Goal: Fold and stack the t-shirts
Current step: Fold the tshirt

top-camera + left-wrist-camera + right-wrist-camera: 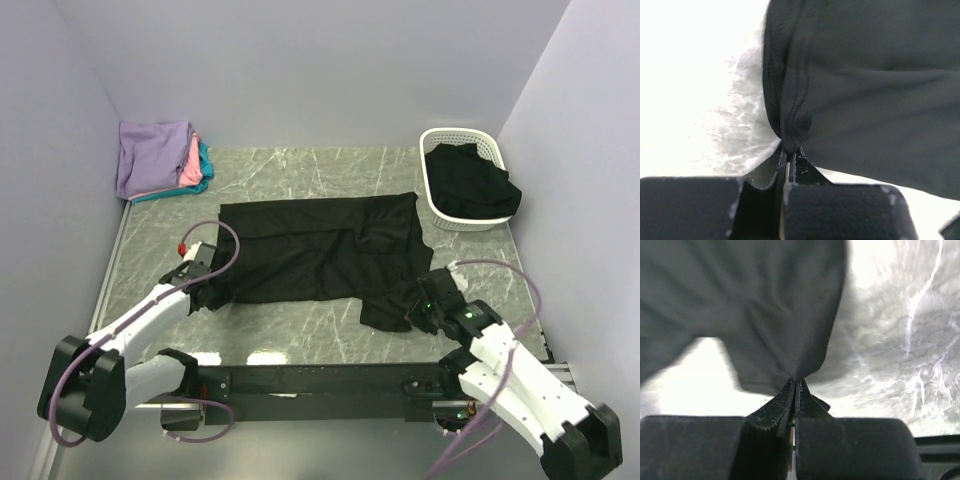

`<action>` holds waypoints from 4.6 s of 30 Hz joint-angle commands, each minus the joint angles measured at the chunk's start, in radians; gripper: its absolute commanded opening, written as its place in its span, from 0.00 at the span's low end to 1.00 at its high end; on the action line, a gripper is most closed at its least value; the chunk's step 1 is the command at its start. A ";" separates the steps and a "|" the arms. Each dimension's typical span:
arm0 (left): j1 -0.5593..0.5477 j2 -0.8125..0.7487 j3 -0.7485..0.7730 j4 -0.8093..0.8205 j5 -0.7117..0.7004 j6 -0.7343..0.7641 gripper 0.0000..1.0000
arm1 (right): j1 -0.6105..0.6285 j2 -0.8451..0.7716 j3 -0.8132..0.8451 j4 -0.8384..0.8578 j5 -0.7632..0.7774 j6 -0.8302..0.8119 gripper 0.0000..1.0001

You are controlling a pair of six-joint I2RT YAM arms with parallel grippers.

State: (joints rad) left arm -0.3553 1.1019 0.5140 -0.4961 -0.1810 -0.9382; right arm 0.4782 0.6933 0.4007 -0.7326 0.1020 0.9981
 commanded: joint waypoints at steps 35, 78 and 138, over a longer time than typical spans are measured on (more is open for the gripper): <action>0.088 0.223 0.356 -0.006 0.008 0.216 0.01 | -0.047 0.215 0.346 0.007 0.255 -0.153 0.00; 0.139 0.497 0.583 0.083 -0.029 0.328 1.00 | -0.280 0.842 0.735 0.260 0.090 -0.512 0.71; 0.136 0.477 0.564 0.100 0.072 0.334 0.99 | -0.222 0.867 0.644 0.394 -0.151 -0.466 0.00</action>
State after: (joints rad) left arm -0.2192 1.5703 1.0405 -0.4084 -0.1101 -0.6209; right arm 0.2493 1.5532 0.9443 -0.3256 -0.0708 0.5468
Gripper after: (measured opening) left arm 0.995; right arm 0.008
